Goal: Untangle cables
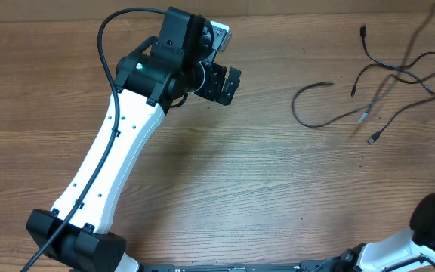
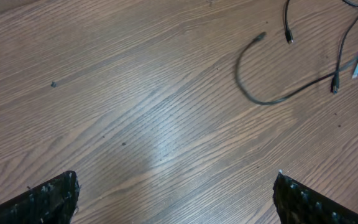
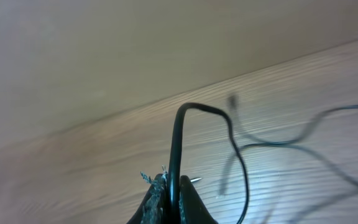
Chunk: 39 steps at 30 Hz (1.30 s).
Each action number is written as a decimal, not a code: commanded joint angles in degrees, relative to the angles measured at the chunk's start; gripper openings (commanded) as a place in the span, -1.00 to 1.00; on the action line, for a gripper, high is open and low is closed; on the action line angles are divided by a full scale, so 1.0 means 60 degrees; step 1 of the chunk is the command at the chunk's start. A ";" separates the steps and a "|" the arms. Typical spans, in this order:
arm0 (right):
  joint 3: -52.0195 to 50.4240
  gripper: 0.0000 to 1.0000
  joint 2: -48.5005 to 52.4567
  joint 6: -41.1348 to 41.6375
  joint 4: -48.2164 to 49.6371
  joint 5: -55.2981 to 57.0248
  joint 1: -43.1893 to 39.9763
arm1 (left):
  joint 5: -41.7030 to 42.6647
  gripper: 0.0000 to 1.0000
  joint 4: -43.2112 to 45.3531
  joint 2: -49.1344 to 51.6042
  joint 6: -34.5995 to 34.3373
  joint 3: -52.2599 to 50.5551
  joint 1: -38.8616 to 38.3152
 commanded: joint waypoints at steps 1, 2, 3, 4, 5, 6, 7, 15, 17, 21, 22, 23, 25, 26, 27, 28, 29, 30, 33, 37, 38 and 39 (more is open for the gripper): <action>-0.0022 -0.92 -0.0095 0.0036 0.0302 0.0295 -0.0747 | -0.0098 1.00 0.0015 -0.0178 0.0251 -0.0029 -0.0004; -0.0022 -0.92 -0.0095 0.0036 0.0382 0.0295 -0.0914 | -0.0098 1.00 0.0015 -0.0178 0.0251 -0.0029 -0.0004; -0.0025 -0.92 -0.0095 0.0036 0.0459 0.0295 -0.1075 | -0.0098 1.00 0.0015 -0.0178 0.0251 -0.0029 -0.0004; -0.0025 -0.92 -0.0095 0.0036 0.0554 0.0295 -0.1253 | -0.0098 0.99 0.0015 -0.0178 0.0251 -0.0029 -0.0004; -0.0025 -0.92 -0.0095 0.0036 0.0627 0.0295 -0.1381 | -0.0098 1.00 0.0015 -0.0178 0.0251 -0.0029 -0.0004; -0.0029 -0.92 -0.0095 0.0033 0.0710 0.0299 -0.1534 | -0.0098 1.00 0.0015 -0.0178 0.0251 -0.0029 -0.0004; -0.0029 -0.92 -0.0091 0.0036 0.0809 0.0386 -0.1672 | -0.0098 0.99 0.0015 -0.0178 0.0251 -0.0029 -0.0004; -0.0047 -0.92 -0.0073 0.0040 0.1111 0.1931 -0.2266 | -0.0098 1.00 0.0018 -0.0178 0.0251 -0.0029 -0.0004; -0.0047 -0.92 -0.0073 0.0044 0.1107 0.1938 -0.2339 | -0.0098 0.99 0.0015 -0.0178 0.0251 -0.0029 -0.0004; -0.0047 -0.92 -0.0073 0.0040 0.1104 0.2029 -0.2401 | -0.0098 1.00 0.0018 -0.0178 0.0251 -0.0029 -0.0004; -0.0047 -0.90 -0.0073 0.0044 0.1096 0.2131 -0.2401 | -0.0098 1.00 0.0015 -0.0178 0.0251 -0.0029 -0.0004; -0.0047 -0.70 -0.0073 0.0040 0.1071 0.2240 -0.2397 | -0.0098 1.00 0.0018 -0.0178 0.0251 -0.0029 -0.0004; -0.0047 0.24 -0.0073 0.0040 0.1038 0.2299 -0.2401 | -0.0098 1.00 0.0015 -0.0178 0.0251 -0.0029 -0.0004; -0.0047 0.33 -0.0073 0.0047 0.1035 0.2295 -0.2401 | -0.0098 0.99 0.0015 -0.0178 0.0251 -0.0029 -0.0004; -0.0047 0.40 -0.0073 0.0080 0.1038 0.2295 -0.2401 | -0.0098 1.00 0.0015 -0.0178 0.0251 -0.0029 -0.0004; -0.0047 0.50 -0.0073 0.0142 0.1038 0.2291 -0.2397 | -0.0098 1.00 0.0015 -0.0178 0.0251 -0.0029 -0.0004; -0.0047 0.57 -0.0073 0.0248 0.1042 0.2295 -0.2401 | -0.0098 1.00 0.0015 -0.0178 0.0251 -0.0029 -0.0004; -0.0047 0.61 -0.0073 0.0331 0.1038 0.2273 -0.2397 | -0.0098 1.00 0.0015 -0.0178 0.0251 -0.0029 -0.0004; -0.0047 0.67 -0.0073 0.0324 0.1024 0.2106 -0.2397 | -0.0098 0.99 0.0018 -0.0178 0.0251 -0.0029 -0.0004; -0.0047 0.86 -0.0073 0.0321 0.0947 0.1534 -0.2379 | -0.0098 0.99 0.0015 -0.0178 0.0251 -0.0029 -0.0004; -0.0047 0.90 -0.0073 0.0321 0.0929 0.1246 -0.2379 | -0.0098 1.00 0.0015 -0.0178 0.0251 -0.0029 -0.0004; -0.0047 0.96 -0.0073 0.0317 0.0925 0.0973 -0.2379 | -0.0098 1.00 0.0018 -0.0178 0.0251 -0.0029 -0.0004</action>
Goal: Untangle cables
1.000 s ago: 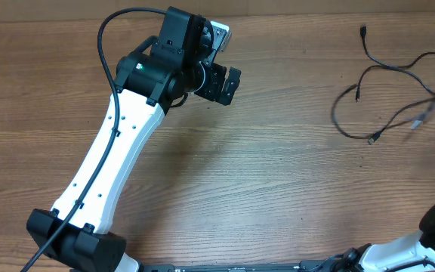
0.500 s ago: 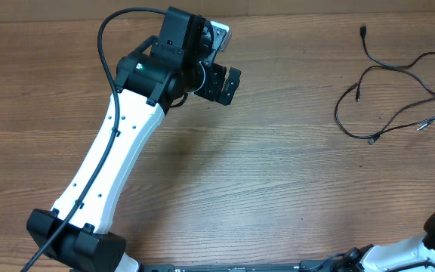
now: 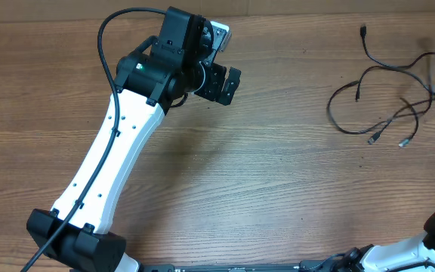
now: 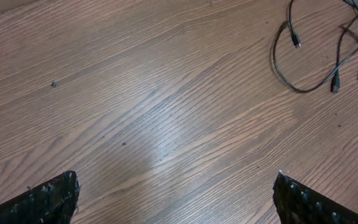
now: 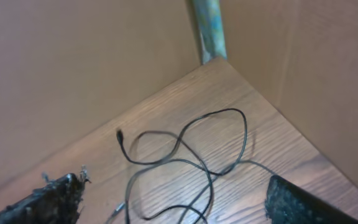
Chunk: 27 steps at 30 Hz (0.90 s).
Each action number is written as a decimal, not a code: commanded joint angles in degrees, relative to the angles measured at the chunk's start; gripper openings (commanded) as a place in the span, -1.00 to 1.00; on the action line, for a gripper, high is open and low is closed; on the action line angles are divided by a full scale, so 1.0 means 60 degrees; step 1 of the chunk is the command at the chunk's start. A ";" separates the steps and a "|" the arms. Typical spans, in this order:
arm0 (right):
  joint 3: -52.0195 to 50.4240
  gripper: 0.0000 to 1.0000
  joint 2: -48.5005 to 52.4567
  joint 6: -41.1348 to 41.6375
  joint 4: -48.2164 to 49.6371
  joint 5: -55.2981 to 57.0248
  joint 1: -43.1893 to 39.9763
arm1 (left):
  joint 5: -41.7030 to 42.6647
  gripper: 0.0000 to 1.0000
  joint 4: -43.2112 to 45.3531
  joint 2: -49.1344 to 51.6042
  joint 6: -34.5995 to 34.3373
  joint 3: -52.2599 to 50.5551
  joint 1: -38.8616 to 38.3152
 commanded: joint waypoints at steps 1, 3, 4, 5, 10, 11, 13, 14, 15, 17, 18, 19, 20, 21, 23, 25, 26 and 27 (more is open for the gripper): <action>-0.0047 1.00 -0.0073 0.0033 -0.0007 -0.1158 -0.0018 | -0.0091 1.00 0.0015 -0.0178 0.0251 -0.0029 -0.0004; -0.0047 1.00 -0.0073 0.0033 -0.0080 -0.1592 0.0011 | -0.0091 1.00 0.0018 -0.0178 0.0251 -0.0029 -0.0004; -0.0047 1.00 -0.0073 0.0033 -0.0175 -0.1829 0.0055 | -0.0091 0.99 0.0015 -0.0178 0.0251 -0.0029 -0.0004; -0.0047 1.00 -0.0073 0.0029 -0.0273 -0.1989 0.0117 | -0.0091 1.00 0.0015 -0.0178 0.0251 -0.0029 -0.0004; -0.0146 1.00 -0.0069 -0.0011 -0.0506 -0.2087 0.0882 | -0.0091 1.00 0.0018 -0.0178 0.0251 -0.0029 -0.0004; -0.0193 1.00 -0.0069 -0.0011 -0.0532 -0.2084 0.1096 | -0.0091 1.00 0.0015 -0.0178 0.0251 -0.0029 -0.0004; -0.0361 1.00 -0.0069 -0.0004 -0.0539 -0.2084 0.1581 | -0.0091 1.00 0.0015 -0.0178 0.0251 -0.0029 -0.0004; -0.0426 1.00 -0.0069 -0.0004 -0.0565 -0.2084 0.1814 | -0.0091 1.00 0.0015 -0.0178 0.0251 -0.0029 -0.0004; -0.0539 1.00 -0.0066 0.0000 -0.0572 -0.2084 0.2106 | -0.0091 0.99 0.0015 -0.0178 0.0251 -0.0029 -0.0004; -0.0743 1.00 -0.0066 0.0000 -0.0572 -0.2087 0.2608 | -0.0091 1.00 0.0015 -0.0178 0.0251 -0.0029 -0.0004; -0.0936 1.00 -0.0066 0.0000 -0.0568 -0.2080 0.3104 | -0.0091 1.00 0.0015 -0.0178 0.0251 -0.0029 -0.0004; -0.1027 1.00 -0.0066 0.0000 -0.0568 -0.2084 0.3351 | -0.0091 1.00 0.0015 -0.0178 0.0251 -0.0029 -0.0004; -0.1107 1.00 -0.0066 0.0000 -0.0565 -0.2084 0.3636 | -0.0091 0.99 0.0015 -0.0178 0.0251 -0.0029 -0.0004; -0.1140 1.00 -0.0051 -0.0004 -0.0576 -0.2073 0.3869 | -0.0091 0.99 0.0015 -0.0178 0.0251 -0.0029 -0.0004; -0.1257 1.00 -0.0029 0.0000 -0.0692 -0.2018 0.4379 | -0.0091 1.00 0.0015 -0.0178 0.0251 -0.0029 -0.0004; -0.1373 1.00 -0.0022 0.0004 -0.0801 -0.2076 0.4918 | -0.0091 1.00 0.0015 -0.0178 0.0251 -0.0029 -0.0004; -0.1402 1.00 -0.0022 0.0004 -0.0794 -0.2047 0.5184 | -0.0091 1.00 0.0018 -0.0178 0.0251 -0.0029 -0.0004; -0.1402 1.00 -0.0022 0.0000 -0.0794 -0.2044 0.5373 | -0.0091 0.99 0.0018 -0.0178 0.0251 -0.0029 -0.0004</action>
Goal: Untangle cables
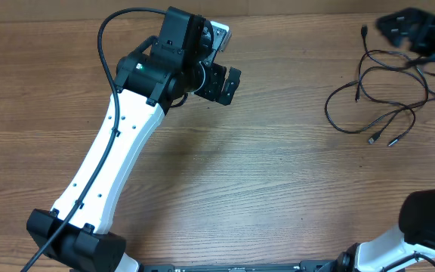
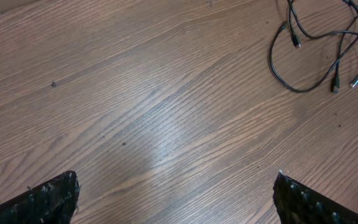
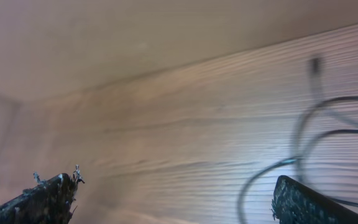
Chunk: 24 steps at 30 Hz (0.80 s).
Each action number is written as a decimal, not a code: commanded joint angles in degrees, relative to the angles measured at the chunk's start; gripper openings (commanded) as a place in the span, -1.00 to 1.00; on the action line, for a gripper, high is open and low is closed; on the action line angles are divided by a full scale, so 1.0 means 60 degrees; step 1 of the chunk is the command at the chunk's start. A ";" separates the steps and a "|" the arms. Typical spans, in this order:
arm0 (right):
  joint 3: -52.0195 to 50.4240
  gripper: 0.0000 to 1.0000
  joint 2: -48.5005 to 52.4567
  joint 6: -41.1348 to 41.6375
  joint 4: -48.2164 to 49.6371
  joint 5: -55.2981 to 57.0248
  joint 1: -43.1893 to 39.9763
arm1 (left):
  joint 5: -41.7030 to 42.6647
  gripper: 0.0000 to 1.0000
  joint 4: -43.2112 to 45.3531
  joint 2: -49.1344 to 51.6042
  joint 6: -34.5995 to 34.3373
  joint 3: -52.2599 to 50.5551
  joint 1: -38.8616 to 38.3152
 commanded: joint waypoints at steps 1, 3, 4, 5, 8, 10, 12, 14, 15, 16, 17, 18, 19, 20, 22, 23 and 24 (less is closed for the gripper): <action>-0.0091 1.00 -0.0025 0.0000 -0.0011 -0.0098 0.0780 | -0.0091 1.00 0.0018 -0.0178 0.0251 -0.0029 -0.0004; -0.0091 1.00 -0.0025 0.0000 -0.0011 -0.0098 0.1162 | -0.0091 0.99 0.0015 -0.0178 0.0251 -0.0029 -0.0004; -0.0091 1.00 -0.0025 0.0000 -0.0007 -0.0098 0.1304 | -0.0091 1.00 0.0015 -0.0178 0.0251 -0.0029 -0.0004; -0.0091 1.00 -0.0025 0.0000 -0.0007 -0.0098 0.1439 | -0.0091 1.00 0.0015 -0.0178 0.0251 -0.0029 -0.0004; -0.0091 1.00 -0.0025 0.0000 -0.0007 -0.0102 0.1701 | -0.0091 0.99 0.0015 -0.0178 0.0251 -0.0029 -0.0004; -0.0091 1.00 -0.0025 0.0000 -0.0011 -0.0102 0.1792 | -0.0091 0.99 0.0015 -0.0178 0.0251 -0.0029 -0.0004; -0.0091 1.00 -0.0025 0.0000 -0.0007 -0.0098 0.1829 | -0.0091 1.00 0.0018 -0.0178 0.0251 -0.0029 -0.0004; -0.0091 1.00 -0.0025 0.0000 -0.0007 -0.0102 0.1829 | -0.0091 0.99 0.0015 -0.0178 0.0251 -0.0029 -0.0004; -0.0091 1.00 -0.0025 0.0000 -0.0007 -0.0098 0.1829 | -0.0091 0.99 0.0018 -0.0178 0.0251 -0.0029 -0.0004; -0.0091 1.00 -0.0025 0.0000 -0.0007 -0.0098 0.1829 | -0.0091 0.99 0.0015 -0.0178 0.0251 -0.0029 -0.0004; -0.0091 1.00 -0.0025 0.0000 -0.0007 -0.0098 0.1829 | -0.0091 0.99 0.0015 -0.0178 0.0251 -0.0029 -0.0004; -0.0091 1.00 -0.0025 0.0000 -0.0007 -0.0098 0.1825 | -0.0091 0.99 0.0015 -0.0178 0.0251 -0.0029 -0.0004; -0.0091 1.00 -0.0025 0.0000 -0.0007 -0.0098 0.1829 | -0.0091 1.00 0.0018 -0.0178 0.0251 -0.0029 -0.0004; -0.0091 1.00 -0.0025 -0.0004 -0.0007 -0.0098 0.1829 | -0.0091 1.00 0.0018 -0.0178 0.0251 -0.0029 -0.0004; -0.0091 1.00 -0.0025 0.0000 -0.0007 -0.0098 0.1829 | -0.0091 0.99 0.0015 -0.0178 0.0251 -0.0029 -0.0004; -0.0091 1.00 -0.0025 0.0000 -0.0007 -0.0098 0.1829 | -0.0091 0.99 0.0015 -0.0178 0.0251 -0.0029 -0.0004; -0.0091 1.00 -0.0025 0.0000 -0.0007 -0.0098 0.1829 | -0.0091 1.00 0.0015 -0.0178 0.0251 -0.0029 -0.0004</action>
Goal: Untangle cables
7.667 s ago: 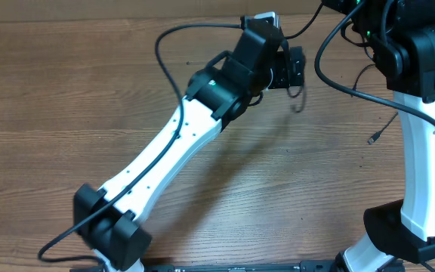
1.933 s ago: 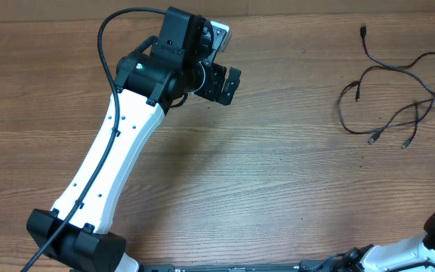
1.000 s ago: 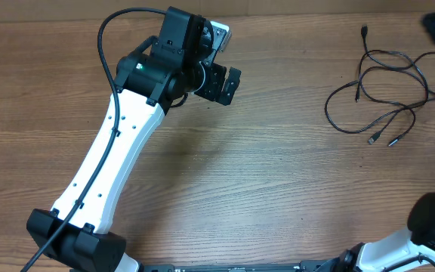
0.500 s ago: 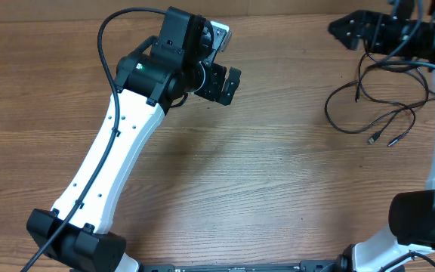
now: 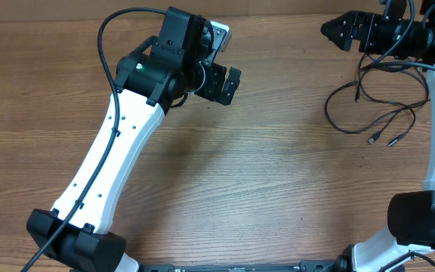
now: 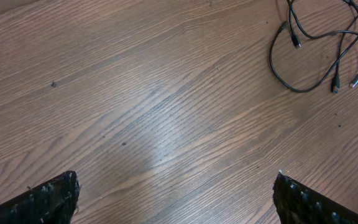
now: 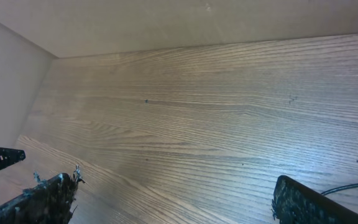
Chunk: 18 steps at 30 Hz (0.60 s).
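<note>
Thin black cables lie in a loose tangle of loops on the right of the wooden table, their plug ends pointing toward the front. In the left wrist view the cables show at the top right. My right gripper hangs open at the back of the table, just left of the tangle, holding nothing. Its view has only a bit of cable at the lower right. My left gripper is open over the table's back middle, far left of the cables, its fingers wide apart.
A brown wall runs along the table's back edge. The left arm's white link crosses the left half of the table. Bare wood lies between the two grippers.
My right gripper, still open, has moved left from above the cables at the back right corner to a spot beside them. The cables and the left arm are where they were.
First my right gripper was shut on a cable held off the table, and the cables stretched toward the middle. Then it was open and the cables lay bunched further right. Later it hung open over them, and now it is left of the tangle.
</note>
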Each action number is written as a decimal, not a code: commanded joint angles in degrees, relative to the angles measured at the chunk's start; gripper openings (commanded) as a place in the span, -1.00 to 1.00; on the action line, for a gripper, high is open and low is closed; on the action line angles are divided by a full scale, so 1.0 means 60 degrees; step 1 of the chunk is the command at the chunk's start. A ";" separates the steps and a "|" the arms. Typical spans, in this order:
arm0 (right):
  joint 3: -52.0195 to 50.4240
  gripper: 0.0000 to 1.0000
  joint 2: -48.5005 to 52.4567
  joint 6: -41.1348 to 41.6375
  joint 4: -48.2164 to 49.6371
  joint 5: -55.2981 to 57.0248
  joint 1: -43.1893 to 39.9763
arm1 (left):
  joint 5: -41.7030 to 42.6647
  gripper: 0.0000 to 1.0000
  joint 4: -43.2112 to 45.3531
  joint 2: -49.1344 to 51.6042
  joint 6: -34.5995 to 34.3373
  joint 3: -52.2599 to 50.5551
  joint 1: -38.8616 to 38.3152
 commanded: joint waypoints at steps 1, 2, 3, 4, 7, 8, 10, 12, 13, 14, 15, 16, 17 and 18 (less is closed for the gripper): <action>-0.0040 1.00 -0.0029 0.0004 0.0033 -0.0091 0.0029 | -0.0091 0.99 0.0022 -0.0178 0.0251 -0.0029 -0.0004; -0.0040 1.00 -0.0029 0.0004 0.0033 -0.0087 0.0029 | -0.0091 0.99 0.0018 -0.0178 0.0251 -0.0029 -0.0004; -0.0040 1.00 -0.0029 0.0004 0.0033 -0.0087 0.0029 | -0.0091 1.00 0.0018 -0.0178 0.0251 -0.0029 -0.0004; -0.0040 1.00 -0.0029 0.0004 0.0033 -0.0087 0.0029 | -0.0091 1.00 0.0018 -0.0178 0.0251 -0.0029 -0.0004; -0.0040 0.99 -0.0029 0.0004 0.0033 -0.0087 0.0029 | -0.0091 0.99 0.0018 -0.0178 0.0251 -0.0029 -0.0004; -0.0040 1.00 -0.0029 0.0004 0.0033 -0.0087 0.0029 | -0.0091 1.00 0.0018 -0.0178 0.0251 -0.0029 -0.0004; -0.0040 1.00 -0.0029 0.0004 0.0033 -0.0087 0.0029 | -0.0091 1.00 0.0018 -0.0178 0.0251 -0.0029 -0.0004; -0.0040 1.00 -0.0029 0.0004 0.0033 -0.0087 0.0029 | -0.0091 1.00 0.0022 -0.0178 0.0251 -0.0029 -0.0004; -0.0040 0.99 -0.0029 0.0004 0.0033 -0.0087 0.0029 | -0.0091 1.00 0.0022 -0.0178 0.0251 -0.0029 -0.0004; -0.0040 1.00 -0.0029 0.0004 0.0033 -0.0087 0.0029 | -0.0091 1.00 0.0018 -0.0178 0.0251 -0.0029 -0.0004; -0.0040 1.00 -0.0029 0.0004 0.0033 -0.0087 0.0029 | -0.0087 1.00 0.0018 -0.0178 0.0251 -0.0029 -0.0004; -0.0040 1.00 -0.0029 0.0004 0.0033 -0.0087 0.0029 | -0.0076 1.00 0.0007 -0.0171 0.0244 -0.0029 -0.0004; -0.0040 1.00 -0.0029 0.0004 0.0033 -0.0087 0.0029 | -0.0076 1.00 -0.0022 -0.0171 0.0248 -0.0029 -0.0004; -0.0040 1.00 -0.0029 0.0004 0.0033 -0.0087 0.0029 | -0.0076 1.00 -0.0058 -0.0171 0.0248 -0.0029 -0.0011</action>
